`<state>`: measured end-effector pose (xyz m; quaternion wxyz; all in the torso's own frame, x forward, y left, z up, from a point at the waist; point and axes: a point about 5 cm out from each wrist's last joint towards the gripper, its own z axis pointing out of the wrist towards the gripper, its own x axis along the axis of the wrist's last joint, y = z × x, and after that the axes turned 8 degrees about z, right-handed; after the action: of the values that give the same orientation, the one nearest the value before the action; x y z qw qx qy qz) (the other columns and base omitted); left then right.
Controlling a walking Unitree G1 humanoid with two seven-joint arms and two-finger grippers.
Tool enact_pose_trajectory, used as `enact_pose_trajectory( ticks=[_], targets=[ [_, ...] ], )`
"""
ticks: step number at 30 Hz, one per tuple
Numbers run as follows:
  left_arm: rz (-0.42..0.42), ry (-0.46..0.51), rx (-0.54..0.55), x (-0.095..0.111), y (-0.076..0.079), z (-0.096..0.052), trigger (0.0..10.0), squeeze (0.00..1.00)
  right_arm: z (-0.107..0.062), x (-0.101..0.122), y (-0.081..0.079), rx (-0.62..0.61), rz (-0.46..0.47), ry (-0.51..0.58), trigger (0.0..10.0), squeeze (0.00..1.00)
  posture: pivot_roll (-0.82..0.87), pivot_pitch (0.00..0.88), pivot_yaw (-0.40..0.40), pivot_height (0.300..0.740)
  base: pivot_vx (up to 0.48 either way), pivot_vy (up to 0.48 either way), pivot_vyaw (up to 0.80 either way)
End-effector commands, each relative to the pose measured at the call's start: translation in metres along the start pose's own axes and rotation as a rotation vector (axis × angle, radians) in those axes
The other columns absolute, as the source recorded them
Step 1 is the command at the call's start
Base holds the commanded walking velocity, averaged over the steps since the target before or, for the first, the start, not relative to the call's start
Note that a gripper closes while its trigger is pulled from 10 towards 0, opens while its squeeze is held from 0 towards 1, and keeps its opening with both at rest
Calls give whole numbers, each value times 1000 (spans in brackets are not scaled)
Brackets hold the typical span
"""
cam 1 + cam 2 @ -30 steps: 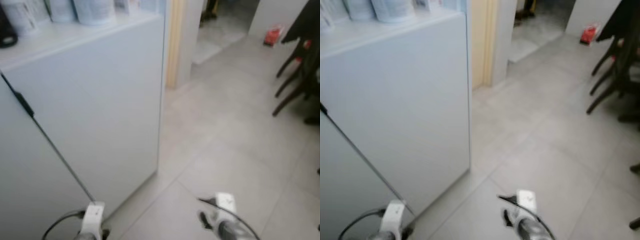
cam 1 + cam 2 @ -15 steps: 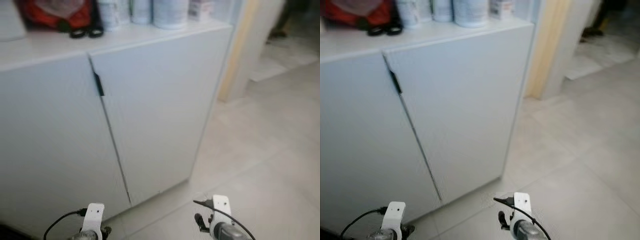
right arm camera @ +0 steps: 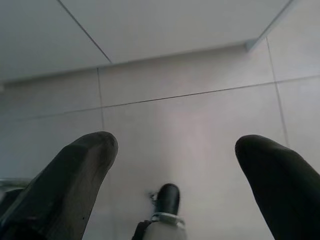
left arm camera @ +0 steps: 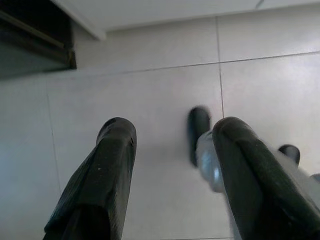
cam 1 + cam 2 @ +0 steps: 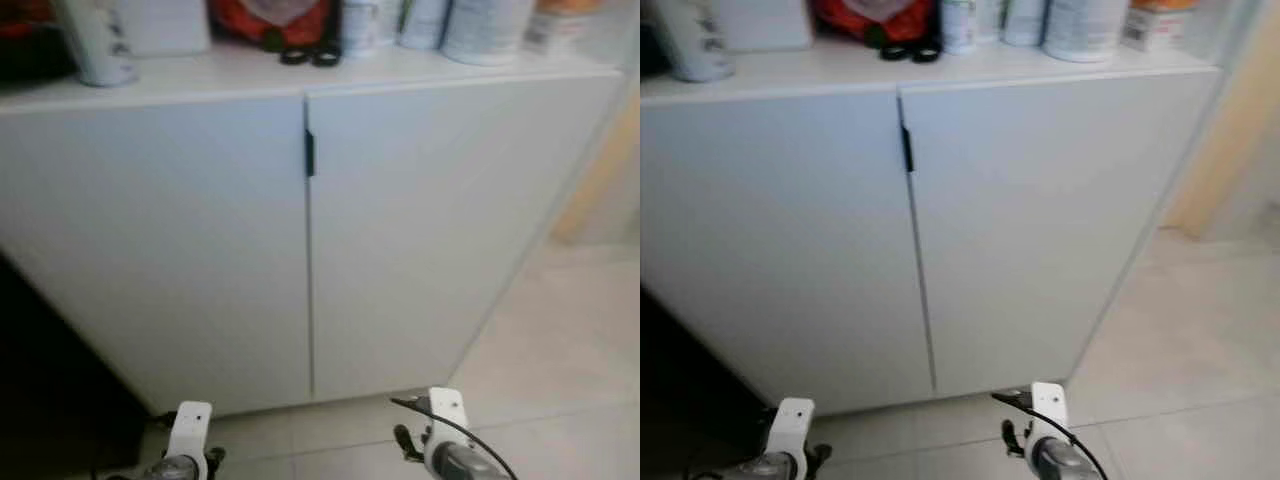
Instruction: Restocking fridge
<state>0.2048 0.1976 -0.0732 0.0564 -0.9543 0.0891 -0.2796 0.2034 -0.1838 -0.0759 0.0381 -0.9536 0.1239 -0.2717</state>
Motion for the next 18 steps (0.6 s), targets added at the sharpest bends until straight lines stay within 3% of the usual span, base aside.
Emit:
enact_pose_trajectory(
  ticks=[1,11,18],
  targets=[
    [1,-7,17,0,-5,0,10000,0,1,5,-7,17,5,14,10000,0,28,0,-27,740,0,0,800],
    [7,-4,18,0,-5,0,10000,0,1,5,-7,19,5,12,10000,0,31,0,-27,740,0,0,781],
    [8,-4,20,0,-6,0,10000,0,1,4,-8,21,19,7,10000,0,30,0,-27,740,0,0,0]
  ],
)
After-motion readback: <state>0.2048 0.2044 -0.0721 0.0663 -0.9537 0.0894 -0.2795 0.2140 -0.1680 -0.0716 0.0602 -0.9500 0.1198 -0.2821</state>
